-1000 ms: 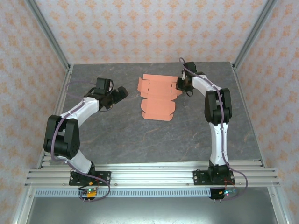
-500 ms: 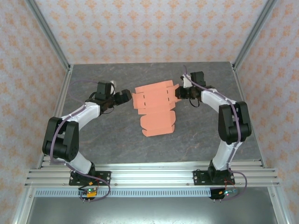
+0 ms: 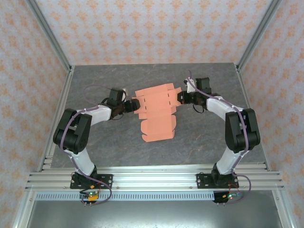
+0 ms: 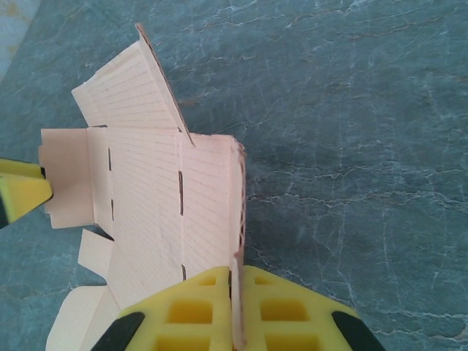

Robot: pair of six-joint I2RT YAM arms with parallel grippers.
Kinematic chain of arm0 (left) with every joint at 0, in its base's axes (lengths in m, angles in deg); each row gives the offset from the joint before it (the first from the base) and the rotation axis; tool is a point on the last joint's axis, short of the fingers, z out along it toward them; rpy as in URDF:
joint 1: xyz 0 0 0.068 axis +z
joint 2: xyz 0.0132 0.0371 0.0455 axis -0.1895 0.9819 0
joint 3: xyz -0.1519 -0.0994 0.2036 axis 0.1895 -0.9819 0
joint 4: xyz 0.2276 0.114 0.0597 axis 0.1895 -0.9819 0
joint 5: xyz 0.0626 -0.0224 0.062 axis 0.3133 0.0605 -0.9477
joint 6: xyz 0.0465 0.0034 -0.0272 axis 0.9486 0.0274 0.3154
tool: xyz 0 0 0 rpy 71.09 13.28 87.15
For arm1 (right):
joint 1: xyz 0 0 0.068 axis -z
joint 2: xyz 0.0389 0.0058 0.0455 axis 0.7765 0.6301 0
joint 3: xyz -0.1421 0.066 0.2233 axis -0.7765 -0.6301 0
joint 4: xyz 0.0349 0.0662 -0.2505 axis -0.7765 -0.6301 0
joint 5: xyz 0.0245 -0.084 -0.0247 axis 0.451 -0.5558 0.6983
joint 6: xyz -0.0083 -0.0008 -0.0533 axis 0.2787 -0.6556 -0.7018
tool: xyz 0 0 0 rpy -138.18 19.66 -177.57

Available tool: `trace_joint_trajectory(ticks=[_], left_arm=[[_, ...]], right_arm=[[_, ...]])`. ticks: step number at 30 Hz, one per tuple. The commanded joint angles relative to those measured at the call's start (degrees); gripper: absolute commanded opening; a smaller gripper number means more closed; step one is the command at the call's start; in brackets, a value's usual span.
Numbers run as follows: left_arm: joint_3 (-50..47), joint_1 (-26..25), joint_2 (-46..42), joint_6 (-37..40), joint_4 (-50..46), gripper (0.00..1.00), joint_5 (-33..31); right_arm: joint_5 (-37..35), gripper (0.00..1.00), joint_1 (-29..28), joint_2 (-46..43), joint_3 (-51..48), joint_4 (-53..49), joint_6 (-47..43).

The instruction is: Fold the paper box

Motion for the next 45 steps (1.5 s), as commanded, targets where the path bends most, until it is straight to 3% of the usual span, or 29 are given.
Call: trace_joint_trajectory(ticks=[1, 5, 9, 14, 17, 21, 24, 26, 28, 31, 33, 37, 45], left_arm=[[0.61, 0.08, 2.43, 2.65, 4.01, 0.64, -2.86], [2.16, 0.07, 6.4, 3.12, 8.32, 0.51, 2.94], [3.13, 0.02, 7.97, 3.46, 9.39, 0.27, 8.14], [-3.72, -0.14, 2.12, -0.03, 17.15, 0.12, 5.89], [-7.55, -1.19, -2.91, -0.29, 19.79, 0.08, 2.35], [-11.01, -2.01, -7.08, -0.99, 23.19, 0.0, -1.99], [-12.76, -2.91, -8.31, -0.86, 27.02, 0.0, -4.13], [-13.66, -4.19, -9.4, -0.42, 29.55, 0.0, -6.29], [-13.85, -7.39, -10.91, 4.79, 31.49, 0.0, -7.62], [-13.21, -11.23, -11.98, 10.94, 31.66, 0.0, -9.88], [-13.97, -12.15, -11.98, 12.44, 34.67, 0.0, -10.19], [-14.14, -13.8, -12.65, 18.45, 35.29, 0.0, -10.6], [-14.8, -14.99, -13.03, 21.52, 34.94, 0.0, -10.62]], right_arm=[[3.25, 0.07, -0.31, -2.55, -0.84, 3.35, 0.8], [3.61, 0.08, -0.31, -2.77, -1.39, 4.61, 2.2], [3.42, 0.11, -0.31, -3.09, -1.85, 6.13, 4.44], [-5.06, 0.48, -0.4, -6.97, -3.19, 7.09, 13.2], [-9.98, 0.59, -0.91, -13.05, -4.99, 7.71, 23.9], [-19.92, 0.69, -2.71, -18.77, -2.62, -0.94, 35.25], [-20.72, 0.7, -3.51, -16.57, 3.32, -9.65, 46.39], [-20.17, 0.7, -4.21, -13.52, 8.24, -20.17, 60.61], [-17.37, 0.71, -6.32, -10.25, 15.14, -31.42, 69.62], [-13.18, 0.72, -8.03, -8.03, 18.42, -33.9, 77.85], [-10.38, 0.73, -8.08, -6.87, 18.73, -32.11, 81.44], [-12.39, 0.74, -8.07, -3.89, 22.64, -38.54, 83.53], [-9.67, 0.76, -7.89, 2.33, 26.71, -34.13, 87.4]])
